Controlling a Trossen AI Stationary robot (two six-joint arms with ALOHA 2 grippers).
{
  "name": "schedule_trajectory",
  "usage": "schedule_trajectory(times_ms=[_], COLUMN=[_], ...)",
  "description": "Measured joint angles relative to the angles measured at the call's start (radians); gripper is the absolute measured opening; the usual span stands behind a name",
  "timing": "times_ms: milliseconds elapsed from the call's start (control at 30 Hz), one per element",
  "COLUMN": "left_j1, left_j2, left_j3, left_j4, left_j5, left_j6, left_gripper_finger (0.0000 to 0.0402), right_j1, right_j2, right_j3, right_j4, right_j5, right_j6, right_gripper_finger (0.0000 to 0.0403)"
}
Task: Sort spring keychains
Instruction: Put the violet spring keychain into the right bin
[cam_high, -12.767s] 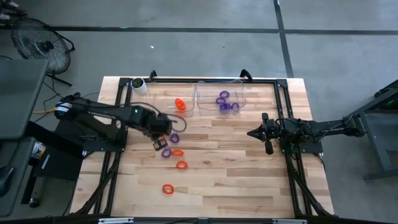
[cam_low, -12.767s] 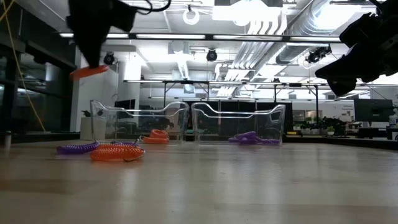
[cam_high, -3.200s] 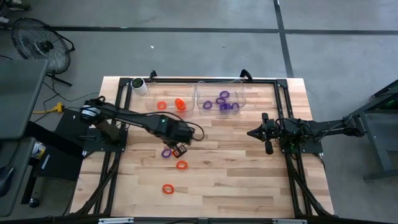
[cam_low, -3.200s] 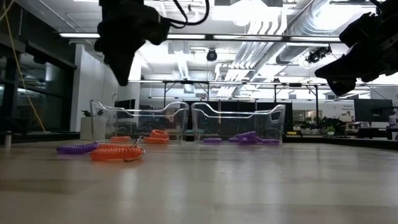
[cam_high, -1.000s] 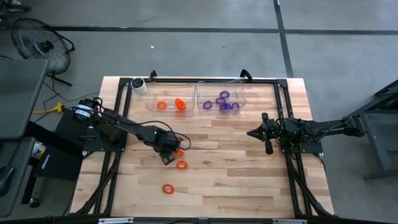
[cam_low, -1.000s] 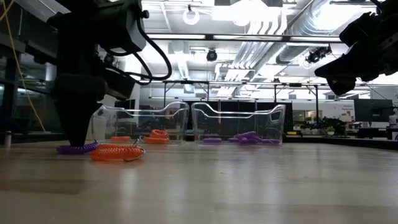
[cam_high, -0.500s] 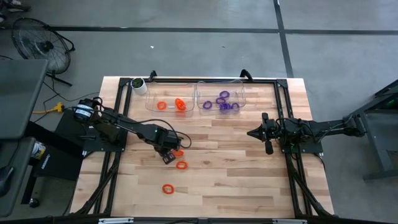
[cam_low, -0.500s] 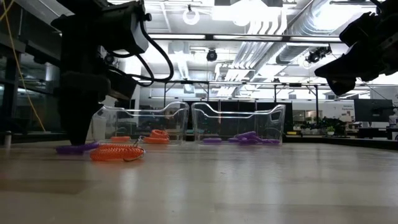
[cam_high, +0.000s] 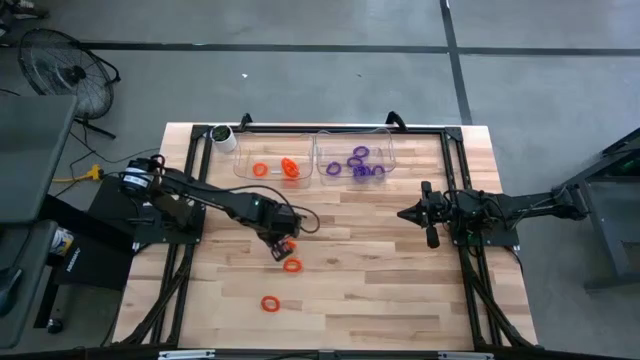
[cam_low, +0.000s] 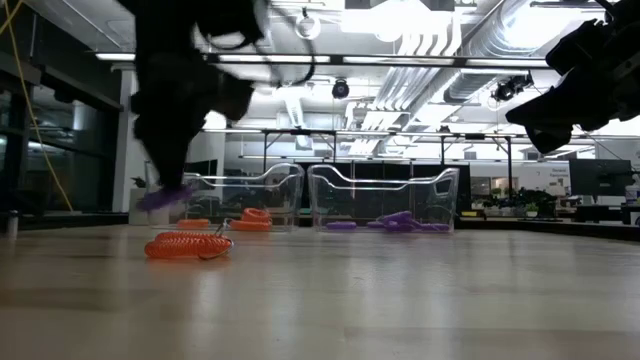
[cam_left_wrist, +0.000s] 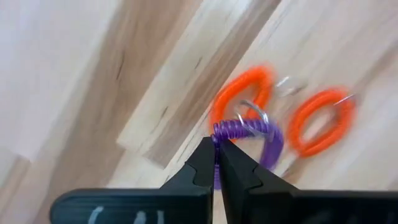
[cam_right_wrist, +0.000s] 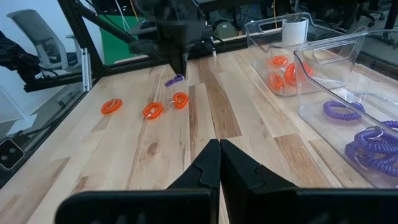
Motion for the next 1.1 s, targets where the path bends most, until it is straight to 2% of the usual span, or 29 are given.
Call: schedule_trajectory(times_ms=[367, 700, 900, 1100], left_j1=[0.066, 0.187, 0.27, 0.347], left_j2=[-0.003, -0.004, 0.029, 0.082], left_j3=[0.257, 0.405, 0.446, 0.505], left_j4=[-0.056, -0.039, 0.019, 0.013], left_j5=[-0.073, -0.166, -0.127, -0.123], left_j6=[0.112, 0.171, 0.251, 0.394], left_gripper_finger=[0.0, 0.0, 0.0, 0.0], right_j1=[0.0, 0.0, 0.0, 0.0], right_j2=[0.0, 0.0, 0.0, 0.0], right_j3=[0.0, 0.0, 0.0, 0.0], right_j4=[0.0, 0.0, 0.0, 0.0], right_j5=[0.0, 0.0, 0.0, 0.0], right_j6=[0.0, 0.0, 0.0, 0.0], right_gripper_finger=[0.0, 0.0, 0.0, 0.0])
